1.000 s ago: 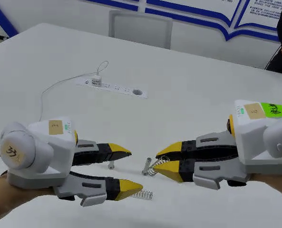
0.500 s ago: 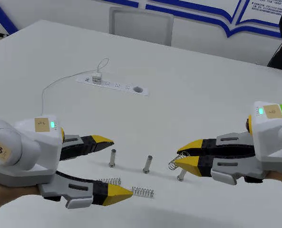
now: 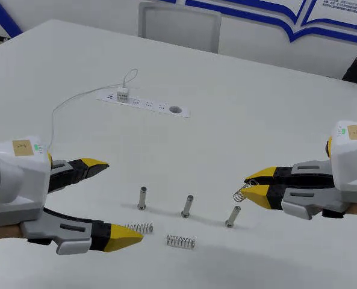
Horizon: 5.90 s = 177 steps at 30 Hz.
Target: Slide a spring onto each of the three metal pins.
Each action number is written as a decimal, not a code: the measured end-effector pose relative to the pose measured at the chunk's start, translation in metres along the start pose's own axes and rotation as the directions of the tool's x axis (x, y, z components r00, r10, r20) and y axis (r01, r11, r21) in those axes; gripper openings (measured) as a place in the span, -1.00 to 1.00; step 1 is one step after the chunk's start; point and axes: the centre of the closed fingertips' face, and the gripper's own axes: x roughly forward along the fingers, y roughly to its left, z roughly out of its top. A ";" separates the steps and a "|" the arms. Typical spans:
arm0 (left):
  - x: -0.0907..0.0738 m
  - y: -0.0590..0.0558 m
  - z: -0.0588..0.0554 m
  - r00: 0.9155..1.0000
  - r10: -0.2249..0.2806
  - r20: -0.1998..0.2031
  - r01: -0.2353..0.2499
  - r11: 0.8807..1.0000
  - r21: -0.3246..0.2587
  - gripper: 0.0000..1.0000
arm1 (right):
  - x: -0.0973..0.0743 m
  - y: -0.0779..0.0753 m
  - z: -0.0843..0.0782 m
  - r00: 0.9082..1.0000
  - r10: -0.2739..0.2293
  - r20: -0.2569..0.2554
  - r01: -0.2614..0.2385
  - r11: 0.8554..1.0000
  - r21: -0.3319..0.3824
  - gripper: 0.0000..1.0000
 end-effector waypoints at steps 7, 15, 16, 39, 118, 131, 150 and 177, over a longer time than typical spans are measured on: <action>0.000 0.003 -0.007 1.000 0.008 -0.001 -0.008 1.000 -0.018 0.88 | 0.002 -0.014 -0.022 0.998 -0.028 -0.050 0.029 0.999 0.019 -0.79; 0.000 0.008 -0.023 0.999 0.037 -0.010 -0.038 0.998 -0.042 0.95 | 0.010 -0.034 -0.038 0.995 -0.077 -0.067 0.084 0.990 0.115 -0.79; 0.000 0.008 -0.025 0.999 0.042 -0.011 -0.042 0.998 -0.046 0.95 | 0.012 -0.035 -0.039 0.994 -0.078 -0.071 0.086 0.990 0.115 -0.79; 0.006 0.010 -0.038 0.999 0.048 0.004 -0.047 0.996 -0.082 0.89 | 0.042 -0.032 -0.060 0.990 -0.032 -0.139 0.055 0.985 0.165 -0.79; 0.003 0.010 -0.079 0.993 0.113 -0.038 -0.118 0.975 -0.187 0.72 | 0.078 -0.030 -0.112 0.942 -0.006 -0.334 0.047 0.992 0.115 -0.76; 0.004 0.009 -0.079 0.993 0.106 -0.044 -0.113 0.976 -0.188 0.69 | 0.060 -0.034 -0.092 0.957 -0.044 -0.287 0.077 0.992 0.105 -0.70; 0.004 0.009 -0.079 0.993 0.110 -0.048 -0.116 0.978 -0.175 0.67 | 0.082 0.023 -0.055 0.980 0.061 -0.192 -0.063 0.998 -0.006 -0.69; 0.005 0.008 -0.090 0.992 0.099 -0.078 -0.113 0.971 -0.212 0.65 | 0.125 0.061 -0.091 0.945 0.204 -0.255 -0.212 0.977 -0.004 -0.69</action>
